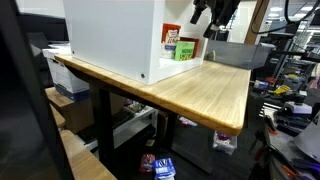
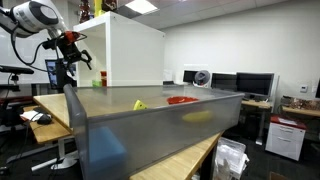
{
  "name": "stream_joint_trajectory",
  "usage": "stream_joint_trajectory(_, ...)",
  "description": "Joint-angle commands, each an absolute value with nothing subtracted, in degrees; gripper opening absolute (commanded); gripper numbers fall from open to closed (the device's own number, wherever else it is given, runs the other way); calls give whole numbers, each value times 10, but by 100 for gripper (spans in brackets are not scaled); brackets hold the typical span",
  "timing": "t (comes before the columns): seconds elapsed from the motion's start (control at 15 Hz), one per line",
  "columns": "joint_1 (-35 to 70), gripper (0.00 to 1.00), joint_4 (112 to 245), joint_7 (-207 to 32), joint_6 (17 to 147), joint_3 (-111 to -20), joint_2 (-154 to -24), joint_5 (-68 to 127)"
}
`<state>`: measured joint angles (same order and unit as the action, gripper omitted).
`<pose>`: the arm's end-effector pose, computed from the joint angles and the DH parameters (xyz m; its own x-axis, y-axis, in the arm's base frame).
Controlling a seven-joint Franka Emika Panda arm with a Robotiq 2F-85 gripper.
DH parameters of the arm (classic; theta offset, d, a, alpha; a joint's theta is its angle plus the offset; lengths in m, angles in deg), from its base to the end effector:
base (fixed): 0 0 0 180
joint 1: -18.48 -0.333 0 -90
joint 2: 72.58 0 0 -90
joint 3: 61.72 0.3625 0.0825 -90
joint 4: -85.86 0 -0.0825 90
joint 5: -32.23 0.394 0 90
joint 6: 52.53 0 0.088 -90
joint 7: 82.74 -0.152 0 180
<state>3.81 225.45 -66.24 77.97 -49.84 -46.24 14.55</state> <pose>0.3982 0.1854 0.4954 0.5850 0.8009 0.1279 0.7008 -0.5785 0.4174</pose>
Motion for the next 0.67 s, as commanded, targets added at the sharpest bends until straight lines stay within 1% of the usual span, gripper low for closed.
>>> stream_joint_trajectory(0.0, 27, 100, 2262, -545, 816, -536, -475, 132)
stream_joint_trajectory(0.27, 21, 100, 2256, -449, 825, -565, -492, 140)
stream_joint_trajectory(0.6, 27, 100, 2250, -388, 823, -571, -512, 141)
